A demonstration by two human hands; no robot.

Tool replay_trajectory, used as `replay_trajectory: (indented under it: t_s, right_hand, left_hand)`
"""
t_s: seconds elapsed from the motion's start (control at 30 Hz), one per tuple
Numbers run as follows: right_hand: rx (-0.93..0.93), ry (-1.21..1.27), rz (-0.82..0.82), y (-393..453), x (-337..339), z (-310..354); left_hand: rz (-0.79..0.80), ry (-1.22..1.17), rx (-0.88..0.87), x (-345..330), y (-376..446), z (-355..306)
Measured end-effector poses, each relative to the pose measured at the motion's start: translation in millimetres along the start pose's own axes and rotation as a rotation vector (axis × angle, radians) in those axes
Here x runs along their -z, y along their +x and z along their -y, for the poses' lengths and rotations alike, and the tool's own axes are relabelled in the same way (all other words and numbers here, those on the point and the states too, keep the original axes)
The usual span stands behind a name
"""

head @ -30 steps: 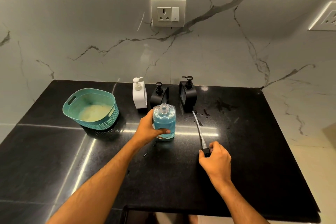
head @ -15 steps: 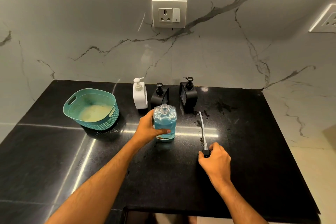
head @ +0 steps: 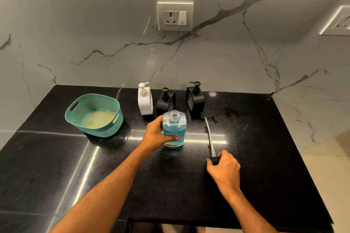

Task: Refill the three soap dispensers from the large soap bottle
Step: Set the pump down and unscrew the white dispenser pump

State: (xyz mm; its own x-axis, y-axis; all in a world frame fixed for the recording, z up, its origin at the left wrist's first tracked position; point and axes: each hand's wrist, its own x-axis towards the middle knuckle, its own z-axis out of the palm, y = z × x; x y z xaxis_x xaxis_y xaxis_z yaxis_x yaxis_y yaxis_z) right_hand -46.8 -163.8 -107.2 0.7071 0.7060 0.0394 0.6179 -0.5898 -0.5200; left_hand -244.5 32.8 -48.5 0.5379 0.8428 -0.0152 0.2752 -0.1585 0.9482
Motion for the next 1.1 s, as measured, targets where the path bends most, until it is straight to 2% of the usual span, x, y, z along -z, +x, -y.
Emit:
replay_trajectory:
  t_s: [0.67, 1.1]
  right_hand:
    - [-0.060, -0.019, -0.015, 7, 10, -10]
    - [-0.059, -0.052, -0.009, 8, 7, -10]
  left_hand:
    - [0.076, 0.027, -0.015, -47, 22, -14]
    - [0.105, 0.041, 0.009, -47, 23, -10]
